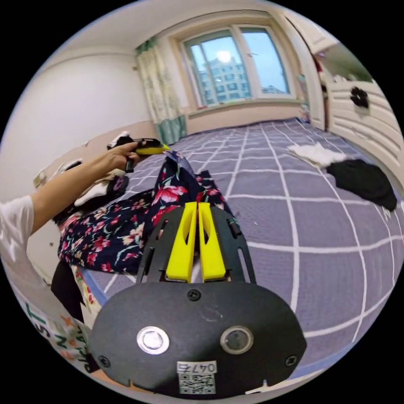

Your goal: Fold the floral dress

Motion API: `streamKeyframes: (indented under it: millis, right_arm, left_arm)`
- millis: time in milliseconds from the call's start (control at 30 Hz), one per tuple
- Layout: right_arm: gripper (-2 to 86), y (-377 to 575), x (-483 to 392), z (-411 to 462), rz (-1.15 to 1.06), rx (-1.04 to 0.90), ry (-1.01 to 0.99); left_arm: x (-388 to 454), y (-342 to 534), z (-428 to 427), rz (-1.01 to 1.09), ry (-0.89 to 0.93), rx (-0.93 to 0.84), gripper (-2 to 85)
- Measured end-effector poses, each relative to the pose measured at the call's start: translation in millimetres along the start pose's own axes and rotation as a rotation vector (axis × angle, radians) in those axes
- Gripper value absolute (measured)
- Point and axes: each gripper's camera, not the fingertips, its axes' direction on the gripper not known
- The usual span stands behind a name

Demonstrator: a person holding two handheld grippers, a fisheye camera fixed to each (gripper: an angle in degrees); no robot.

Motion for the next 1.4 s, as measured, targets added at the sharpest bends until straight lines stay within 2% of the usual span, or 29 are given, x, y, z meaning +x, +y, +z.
streamKeyframes:
  millis: [67, 267, 367, 433, 567, 633, 700, 800, 900, 967, 1033, 1100, 1267, 1400]
  right_arm:
    - [-0.4, 7, 28, 5, 0.087, -0.059, 0.051]
    - [0.0, 20, 76, 25, 0.140, -0.188, 0.131]
    - [1.9, 24, 94, 38, 0.152, -0.262, 0.149]
    - [3.9, 25, 109, 41, 0.188, -0.272, 0.106]
    - [6.6, 30, 140, 17, 0.278, -0.167, 0.098]
    - [7.4, 34, 147, 2, 0.309, -0.097, 0.127]
    - [9.4, 36, 150, -5, 0.329, -0.061, 0.130]
    - [11.8, 31, 141, 17, 0.309, -0.133, 0.121]
    - [12.0, 21, 124, 57, 0.259, -0.261, 0.128]
    - [9.4, 15, 107, 82, 0.218, -0.347, 0.168]
    - [4.4, 9, 77, 95, 0.129, -0.386, 0.298]
    - [1.0, 5, 39, 111, 0.021, -0.403, 0.285]
    - [0.3, 2, -20, 132, -0.191, -0.425, 0.432]
    - [0.3, 1, -53, 141, -0.323, -0.444, 0.485]
  left_arm:
    - [18, -10, 40, 0.032, 0.019, -0.014, -0.8]
    - [37, -13, 156, 0.062, -0.131, -0.078, 0.2]
    - [33, -6, 198, 0.059, -0.180, -0.151, 9.3]
    - [39, -4, 222, 0.113, -0.166, -0.224, 18.4]
    - [87, -10, 225, 0.236, -0.192, -0.242, 22.2]
    - [142, -8, 205, 0.424, -0.279, -0.189, 21.3]
    - [180, 5, 181, 0.561, -0.250, -0.165, 20.1]
    - [216, 50, 134, 0.723, -0.188, -0.182, 18.1]
    - [220, 97, 108, 0.789, -0.330, -0.189, 18.5]
    - [216, 108, 110, 0.752, -0.388, -0.217, 19.4]
    - [208, 104, 130, 0.645, -0.452, -0.306, 20.6]
    - [201, 96, 151, 0.553, -0.488, -0.342, 20.8]
    - [184, 58, 217, 0.324, -0.519, -0.366, 21.5]
    - [175, 29, 278, 0.232, -0.741, -0.378, 23.1]
